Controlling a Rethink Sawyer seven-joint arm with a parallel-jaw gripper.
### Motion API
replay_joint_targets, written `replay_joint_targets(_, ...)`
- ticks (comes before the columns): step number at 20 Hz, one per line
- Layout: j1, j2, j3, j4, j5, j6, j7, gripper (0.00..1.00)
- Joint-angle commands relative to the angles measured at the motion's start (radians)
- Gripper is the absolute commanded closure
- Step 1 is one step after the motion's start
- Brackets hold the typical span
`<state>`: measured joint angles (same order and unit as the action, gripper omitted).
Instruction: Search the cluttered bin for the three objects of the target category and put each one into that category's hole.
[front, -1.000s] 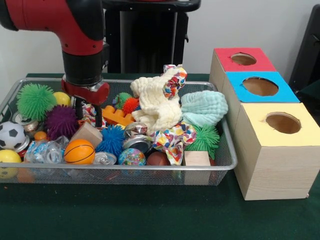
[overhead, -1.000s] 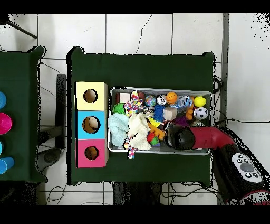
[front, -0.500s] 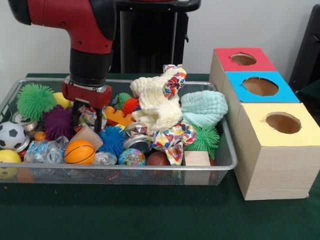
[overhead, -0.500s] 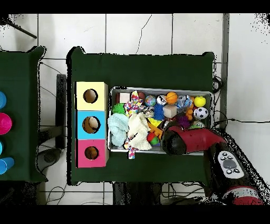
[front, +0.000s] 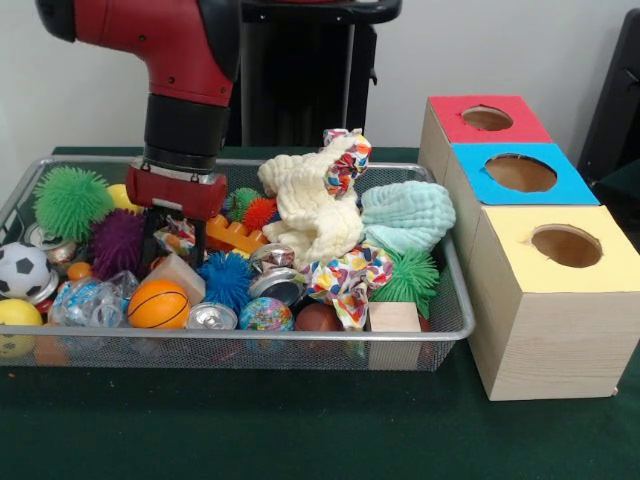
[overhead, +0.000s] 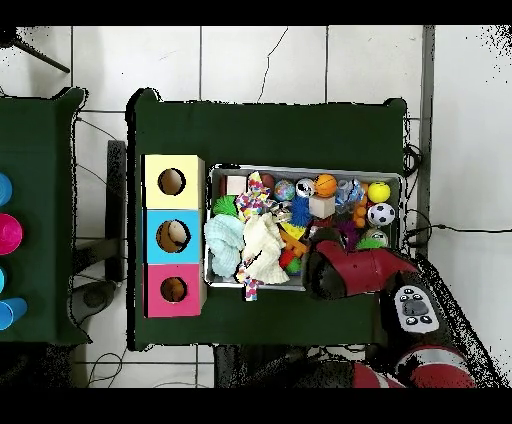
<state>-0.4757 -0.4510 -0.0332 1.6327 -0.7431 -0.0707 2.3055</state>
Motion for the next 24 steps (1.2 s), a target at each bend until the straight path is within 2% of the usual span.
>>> replay_joint_targets(1,-0.226,0.073,0.290,-0.015,0.083,0.233,-0.046,0.00)
replay_joint_targets(3,-0.286,0.095,0.370,-0.013,0.108,0.378,-0.161,0.00)
replay_joint_targets(5,-0.322,0.112,0.410,-0.014,0.149,0.507,-0.231,0.00)
replay_joint_targets(9,-0.334,0.138,0.437,-0.058,0.173,0.668,-0.314,0.00)
replay_joint_targets(14,-0.356,0.197,0.493,-0.111,0.190,0.815,-0.386,0.00)
replay_joint_targets(16,-0.359,0.217,0.514,-0.133,0.199,0.858,-0.406,0.00)
replay_joint_targets(17,-0.358,0.220,0.525,-0.144,0.185,0.843,-0.414,0.00)
replay_joint_targets(18,-0.361,0.223,0.534,-0.149,0.177,0.855,-0.403,1.00)
replay_joint_targets(22,-0.348,0.210,0.529,-0.149,0.150,0.789,-0.354,1.00)
replay_joint_targets(24,-0.348,0.208,0.535,-0.157,0.131,0.765,-0.360,1.00)
